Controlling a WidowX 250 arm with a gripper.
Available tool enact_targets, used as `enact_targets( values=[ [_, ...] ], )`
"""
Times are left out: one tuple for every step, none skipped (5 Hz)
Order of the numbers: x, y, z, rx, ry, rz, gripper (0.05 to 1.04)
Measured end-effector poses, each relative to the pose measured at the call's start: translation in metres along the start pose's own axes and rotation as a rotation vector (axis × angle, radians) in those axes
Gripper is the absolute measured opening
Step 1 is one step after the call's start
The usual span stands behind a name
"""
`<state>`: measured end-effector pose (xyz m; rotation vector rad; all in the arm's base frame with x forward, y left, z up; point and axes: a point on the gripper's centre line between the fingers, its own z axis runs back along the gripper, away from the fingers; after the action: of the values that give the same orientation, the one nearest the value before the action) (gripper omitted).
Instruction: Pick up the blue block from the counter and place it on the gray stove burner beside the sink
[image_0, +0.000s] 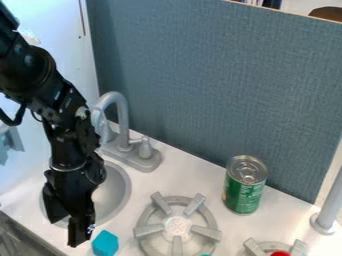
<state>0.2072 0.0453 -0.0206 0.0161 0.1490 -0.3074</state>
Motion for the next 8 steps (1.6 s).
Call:
enact_targets(
  values=[
    [-0.002, -0.001, -0.004, -0.009, 0.015, 0.002, 1.001],
    [0.010, -0.004, -0.008, -0.020, -0.048, 0.077, 1.001],
    [0.021, -0.012, -0.014, -0.031, -0.038, 0.082, 1.001],
    [0.026, -0.010, -0.019, -0.017, -0.045, 0.132, 1.001],
    [0.031, -0.004, -0.032, 0.004, -0.009, 0.173, 1.001],
    [0.038, -0.001, -0.040, 0.042, 0.016, 0.191, 1.001],
    [0.042, 0.000, -0.049, 0.047, 0.039, 0.203, 1.001],
    [0.049, -0.004, -0.061, 0.044, 0.076, 0.196, 1.001]
  ],
)
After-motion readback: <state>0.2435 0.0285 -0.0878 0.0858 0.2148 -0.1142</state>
